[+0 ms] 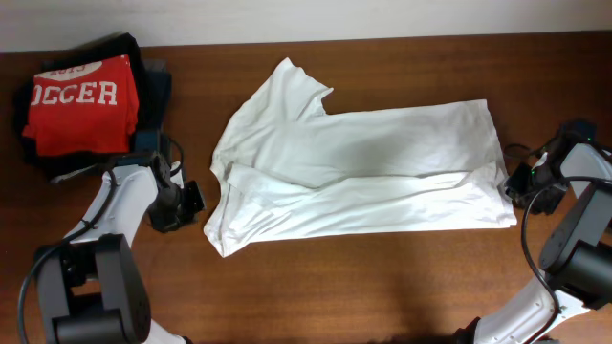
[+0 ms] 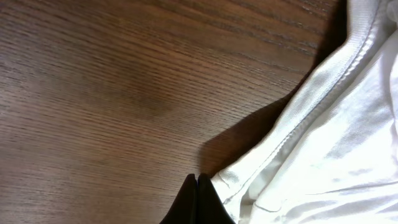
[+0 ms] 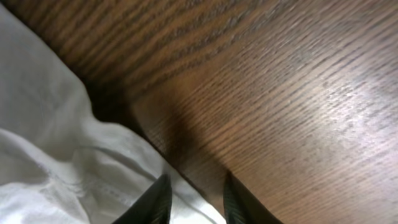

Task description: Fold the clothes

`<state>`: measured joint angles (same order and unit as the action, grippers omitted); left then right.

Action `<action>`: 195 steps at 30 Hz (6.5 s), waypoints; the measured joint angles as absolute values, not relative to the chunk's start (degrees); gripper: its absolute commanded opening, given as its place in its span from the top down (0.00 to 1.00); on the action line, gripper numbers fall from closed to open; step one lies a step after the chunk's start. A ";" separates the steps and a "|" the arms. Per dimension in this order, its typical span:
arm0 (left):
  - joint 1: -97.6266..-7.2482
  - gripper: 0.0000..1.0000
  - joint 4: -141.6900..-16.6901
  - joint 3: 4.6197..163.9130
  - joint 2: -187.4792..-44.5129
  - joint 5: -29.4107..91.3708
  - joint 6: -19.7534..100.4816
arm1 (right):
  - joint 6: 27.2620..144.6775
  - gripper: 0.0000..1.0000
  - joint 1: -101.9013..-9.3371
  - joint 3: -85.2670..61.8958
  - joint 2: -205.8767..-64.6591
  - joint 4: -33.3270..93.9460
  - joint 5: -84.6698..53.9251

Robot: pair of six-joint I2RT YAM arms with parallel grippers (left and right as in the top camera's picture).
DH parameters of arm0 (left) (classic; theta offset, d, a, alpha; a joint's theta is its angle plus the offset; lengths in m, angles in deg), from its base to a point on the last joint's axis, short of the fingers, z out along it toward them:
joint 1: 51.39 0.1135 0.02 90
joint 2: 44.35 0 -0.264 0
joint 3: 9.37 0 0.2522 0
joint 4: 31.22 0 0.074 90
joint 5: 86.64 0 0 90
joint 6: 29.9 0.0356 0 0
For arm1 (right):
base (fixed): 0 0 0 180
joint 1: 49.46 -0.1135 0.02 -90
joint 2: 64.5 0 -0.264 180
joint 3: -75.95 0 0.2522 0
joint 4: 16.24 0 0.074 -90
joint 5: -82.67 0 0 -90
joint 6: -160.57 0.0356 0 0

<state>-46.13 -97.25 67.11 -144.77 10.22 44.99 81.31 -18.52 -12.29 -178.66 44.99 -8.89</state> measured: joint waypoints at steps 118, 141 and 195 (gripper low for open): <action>-51.64 0.99 -88.84 60.11 -144.95 7.18 41.47 | 72.57 0.77 -14.50 -23.50 -179.95 51.35 -22.73; -51.64 0.98 -88.82 60.11 -144.95 7.20 41.47 | 65.56 0.77 -18.76 -18.21 -179.95 51.24 -21.96; -51.64 0.98 -88.84 60.11 -144.95 7.20 41.47 | 53.56 0.96 -18.69 -14.49 -179.95 45.29 -25.63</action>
